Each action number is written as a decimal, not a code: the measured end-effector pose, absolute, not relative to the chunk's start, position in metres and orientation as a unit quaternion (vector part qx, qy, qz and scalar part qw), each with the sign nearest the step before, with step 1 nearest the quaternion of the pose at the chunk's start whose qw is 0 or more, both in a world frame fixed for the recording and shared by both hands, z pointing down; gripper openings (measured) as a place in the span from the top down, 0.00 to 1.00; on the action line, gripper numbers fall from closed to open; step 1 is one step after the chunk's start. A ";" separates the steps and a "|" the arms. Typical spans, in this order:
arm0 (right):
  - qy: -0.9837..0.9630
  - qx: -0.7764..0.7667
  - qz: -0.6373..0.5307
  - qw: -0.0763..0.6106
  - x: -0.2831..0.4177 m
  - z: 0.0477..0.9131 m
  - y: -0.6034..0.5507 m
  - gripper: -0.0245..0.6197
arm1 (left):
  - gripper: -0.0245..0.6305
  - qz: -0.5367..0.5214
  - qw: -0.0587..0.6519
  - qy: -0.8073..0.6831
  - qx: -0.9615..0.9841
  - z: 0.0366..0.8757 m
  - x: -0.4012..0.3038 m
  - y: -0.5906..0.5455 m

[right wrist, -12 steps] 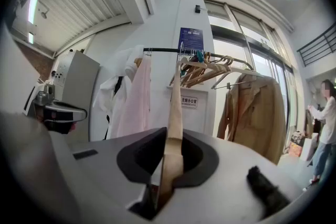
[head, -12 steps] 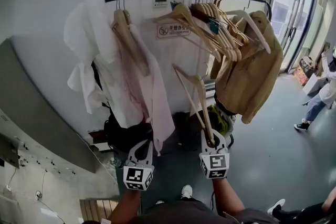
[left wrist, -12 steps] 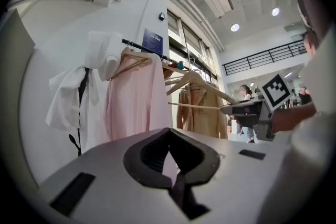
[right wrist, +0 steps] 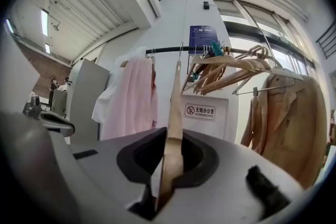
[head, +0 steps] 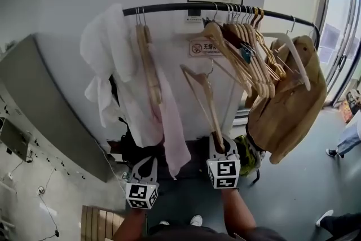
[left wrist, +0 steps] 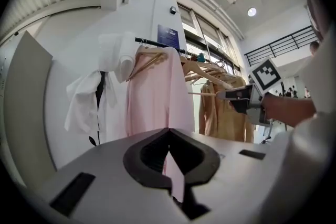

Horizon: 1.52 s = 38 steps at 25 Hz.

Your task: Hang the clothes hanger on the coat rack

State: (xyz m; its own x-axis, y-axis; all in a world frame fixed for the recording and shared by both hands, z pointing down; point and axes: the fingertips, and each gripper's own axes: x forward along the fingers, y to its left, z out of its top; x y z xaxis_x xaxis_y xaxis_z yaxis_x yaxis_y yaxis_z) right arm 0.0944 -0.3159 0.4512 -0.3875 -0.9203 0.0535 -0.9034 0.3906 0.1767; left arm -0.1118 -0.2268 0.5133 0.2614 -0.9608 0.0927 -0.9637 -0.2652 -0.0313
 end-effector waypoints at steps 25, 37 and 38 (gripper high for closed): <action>-0.827 0.545 -0.070 0.118 0.021 0.305 -0.458 0.89 | 0.95 0.021 0.006 -0.616 0.787 0.488 -0.160 -0.249; -0.826 0.547 -0.060 0.122 0.017 0.318 -0.453 0.89 | 0.95 0.023 0.009 -0.604 0.797 0.490 -0.163 -0.253; -0.826 0.548 -0.061 0.120 0.016 0.318 -0.452 0.89 | 0.95 0.023 0.010 -0.603 0.798 0.491 -0.162 -0.253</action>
State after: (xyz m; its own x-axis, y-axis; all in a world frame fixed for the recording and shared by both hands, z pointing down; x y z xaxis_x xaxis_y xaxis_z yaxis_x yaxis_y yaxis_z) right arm 0.0165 -0.4523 0.3181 -0.3713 -0.9190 0.1325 -0.8898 0.3930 0.2320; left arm -0.1621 -0.2526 0.4908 0.2728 -0.9608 0.0495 -0.9618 -0.2736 -0.0120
